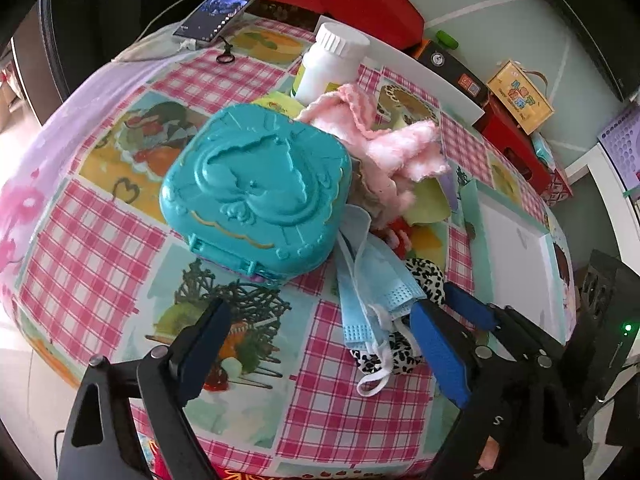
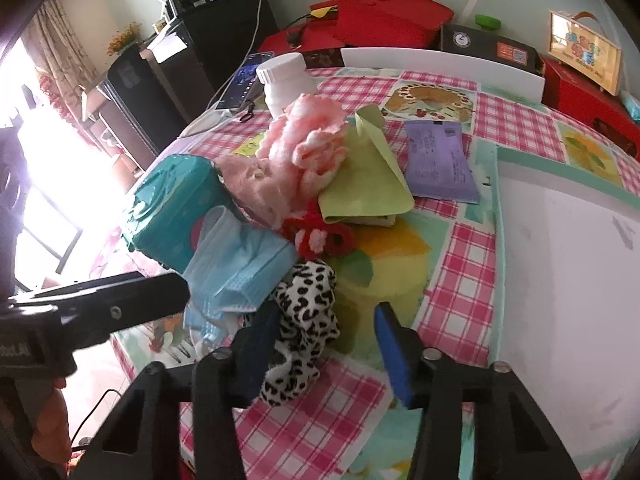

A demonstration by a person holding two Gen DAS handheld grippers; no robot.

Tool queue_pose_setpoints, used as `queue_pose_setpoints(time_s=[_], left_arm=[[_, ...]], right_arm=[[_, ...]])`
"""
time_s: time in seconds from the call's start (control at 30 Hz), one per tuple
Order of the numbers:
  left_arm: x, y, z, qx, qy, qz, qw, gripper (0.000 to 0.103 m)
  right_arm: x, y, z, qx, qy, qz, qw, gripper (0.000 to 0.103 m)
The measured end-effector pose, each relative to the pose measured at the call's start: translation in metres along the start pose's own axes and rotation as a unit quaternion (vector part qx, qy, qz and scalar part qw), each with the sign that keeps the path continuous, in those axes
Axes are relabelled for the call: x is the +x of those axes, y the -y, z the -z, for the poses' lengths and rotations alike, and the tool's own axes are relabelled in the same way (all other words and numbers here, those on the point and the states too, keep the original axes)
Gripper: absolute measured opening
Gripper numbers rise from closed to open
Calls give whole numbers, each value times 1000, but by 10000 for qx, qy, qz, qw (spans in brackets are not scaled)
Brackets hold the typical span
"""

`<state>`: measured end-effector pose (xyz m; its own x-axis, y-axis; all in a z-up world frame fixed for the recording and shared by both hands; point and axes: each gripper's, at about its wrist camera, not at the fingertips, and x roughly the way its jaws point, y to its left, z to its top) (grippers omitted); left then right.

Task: Organize soft objects
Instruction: 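Grasp the blue face mask with the left tool while the right tool grasps the leopard scrunchie, then lift the mask with the left tool while the right tool lifts the scrunchie toward the tray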

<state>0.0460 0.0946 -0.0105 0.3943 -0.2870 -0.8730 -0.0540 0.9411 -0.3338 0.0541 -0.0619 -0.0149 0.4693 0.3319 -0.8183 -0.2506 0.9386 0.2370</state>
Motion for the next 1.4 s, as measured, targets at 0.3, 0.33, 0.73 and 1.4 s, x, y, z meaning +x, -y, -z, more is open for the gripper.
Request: queue_pose_setpoints(time_s=[0.3, 0.33, 0.73, 1.4], left_arm=[[0, 1, -1, -58, -20, 111, 9999, 91], [0, 2, 0, -58, -23, 139, 9999, 91], [10, 14, -6, -333, -190, 317, 9988, 83], [49, 15, -10, -691, -468, 242, 9962, 33]], right_arm=[[8, -6, -1, -121, 3, -319, 9994, 27], [7, -6, 0, -113, 10, -329, 9994, 27], [4, 1, 7, 50, 1, -383, 9993, 21], [6, 8, 12, 237, -97, -375, 9990, 21]])
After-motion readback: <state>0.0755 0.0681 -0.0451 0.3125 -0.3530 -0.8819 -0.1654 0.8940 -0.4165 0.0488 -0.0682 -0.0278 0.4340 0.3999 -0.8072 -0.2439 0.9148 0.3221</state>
